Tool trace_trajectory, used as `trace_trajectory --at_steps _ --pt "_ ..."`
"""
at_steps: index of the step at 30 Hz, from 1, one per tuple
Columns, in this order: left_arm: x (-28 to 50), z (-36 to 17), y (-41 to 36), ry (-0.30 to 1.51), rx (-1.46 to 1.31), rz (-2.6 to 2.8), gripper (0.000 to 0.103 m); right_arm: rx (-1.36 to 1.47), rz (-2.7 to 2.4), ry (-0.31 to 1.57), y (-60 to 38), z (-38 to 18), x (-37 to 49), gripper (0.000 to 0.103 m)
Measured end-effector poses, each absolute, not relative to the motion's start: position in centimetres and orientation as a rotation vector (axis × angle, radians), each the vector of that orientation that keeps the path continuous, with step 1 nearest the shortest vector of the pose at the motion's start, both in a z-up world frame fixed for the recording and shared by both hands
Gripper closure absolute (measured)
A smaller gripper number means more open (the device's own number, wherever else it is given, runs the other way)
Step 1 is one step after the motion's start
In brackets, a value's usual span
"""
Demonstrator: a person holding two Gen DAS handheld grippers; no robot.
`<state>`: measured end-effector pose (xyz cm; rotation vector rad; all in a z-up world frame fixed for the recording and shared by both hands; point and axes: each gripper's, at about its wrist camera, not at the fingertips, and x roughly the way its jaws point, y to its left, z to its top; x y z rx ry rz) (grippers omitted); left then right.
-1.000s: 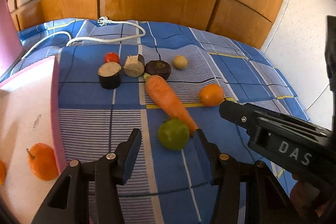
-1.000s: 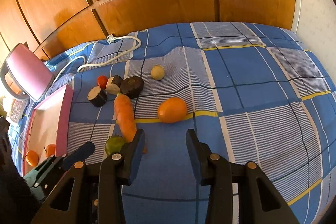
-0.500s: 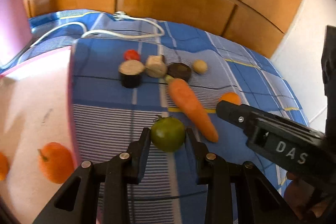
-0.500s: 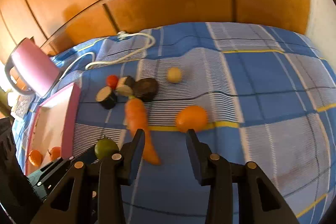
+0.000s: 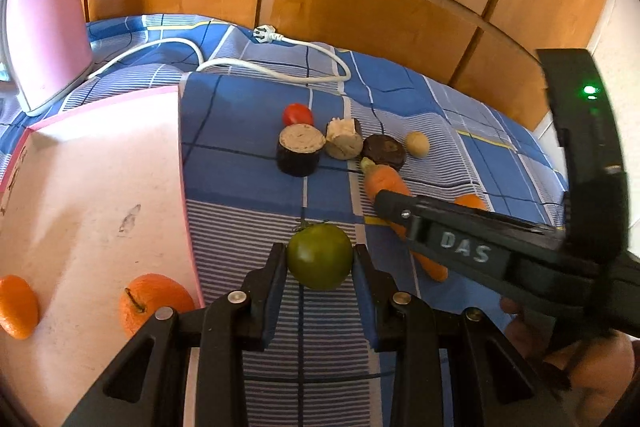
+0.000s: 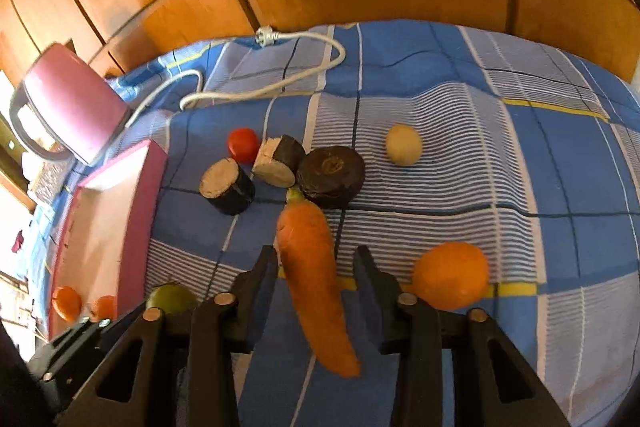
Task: Organize fruits
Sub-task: 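Grasp the green lime with the left gripper while the right gripper grasps the carrot, then carry the lime and carrot into the tray and open both grippers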
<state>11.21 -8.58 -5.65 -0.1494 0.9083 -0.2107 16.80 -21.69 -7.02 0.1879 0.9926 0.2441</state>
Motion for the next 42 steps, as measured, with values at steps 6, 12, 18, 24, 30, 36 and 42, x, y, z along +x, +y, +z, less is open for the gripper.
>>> trace_trajectory --at_steps 6,12,18,24,30,36,42 --pt "11.1 -5.5 -8.5 0.902 -0.146 -0.215 0.070 0.146 0.256 0.996 -20.9 -7.4 16.6 0.073" --pt "10.1 -5.3 -8.8 0.904 -0.122 -0.234 0.070 0.141 0.243 1.006 -21.5 -7.2 15.2 0.074" --pt "9.0 -4.7 -8.9 0.887 -0.118 -0.248 0.070 0.152 0.237 1.024 -22.7 -7.2 12.9 0.074" --pt "7.9 -3.8 -8.8 0.866 -0.113 -0.252 0.070 0.188 0.245 1.042 -23.7 -7.4 10.3 0.074" --pt "6.7 -3.2 -8.6 0.850 -0.102 -0.255 0.070 0.199 0.233 1.051 -23.8 -7.4 8.8 0.075" --pt "5.6 -2.5 -8.2 0.834 -0.091 -0.252 0.070 0.158 0.210 1.029 -23.0 -7.4 7.6 0.078" --pt "4.7 -2.0 -7.9 0.816 -0.092 -0.252 0.070 0.169 0.196 1.014 -23.1 -7.3 6.3 0.079"
